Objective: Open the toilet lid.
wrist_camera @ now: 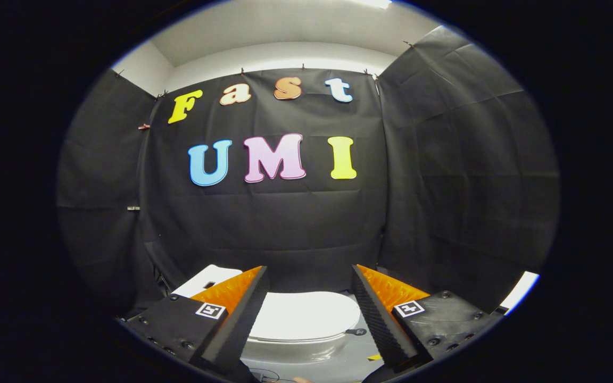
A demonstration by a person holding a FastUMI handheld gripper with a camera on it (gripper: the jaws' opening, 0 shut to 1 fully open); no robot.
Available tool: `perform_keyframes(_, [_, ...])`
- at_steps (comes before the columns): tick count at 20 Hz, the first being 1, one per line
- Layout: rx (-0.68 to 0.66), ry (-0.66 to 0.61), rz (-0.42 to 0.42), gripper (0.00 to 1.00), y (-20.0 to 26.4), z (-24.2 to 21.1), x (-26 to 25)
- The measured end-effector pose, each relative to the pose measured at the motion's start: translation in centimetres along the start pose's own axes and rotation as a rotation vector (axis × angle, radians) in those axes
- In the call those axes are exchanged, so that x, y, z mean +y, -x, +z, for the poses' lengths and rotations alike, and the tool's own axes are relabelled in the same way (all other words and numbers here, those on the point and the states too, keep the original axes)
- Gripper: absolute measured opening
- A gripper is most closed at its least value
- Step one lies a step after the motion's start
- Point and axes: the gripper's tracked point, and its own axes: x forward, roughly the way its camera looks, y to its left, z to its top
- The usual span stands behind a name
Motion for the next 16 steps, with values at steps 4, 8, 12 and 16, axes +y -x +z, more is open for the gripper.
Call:
perform_keyframes(4, [0.045,-0.044,-0.025,0.99,-2.2,-1.9,-1.9])
perform_keyframes(8, [0.094,-0.106,-0.05,0.99,-4.7,-4.2,-4.2])
perform_keyframes(12, [0.118,-0.174,-0.096,0.98,-7.3,-6.1,-7.2])
perform_keyframes(16, [0.16,-0.268,-0.13,0.98,-9.6,-8.9,-10.1])
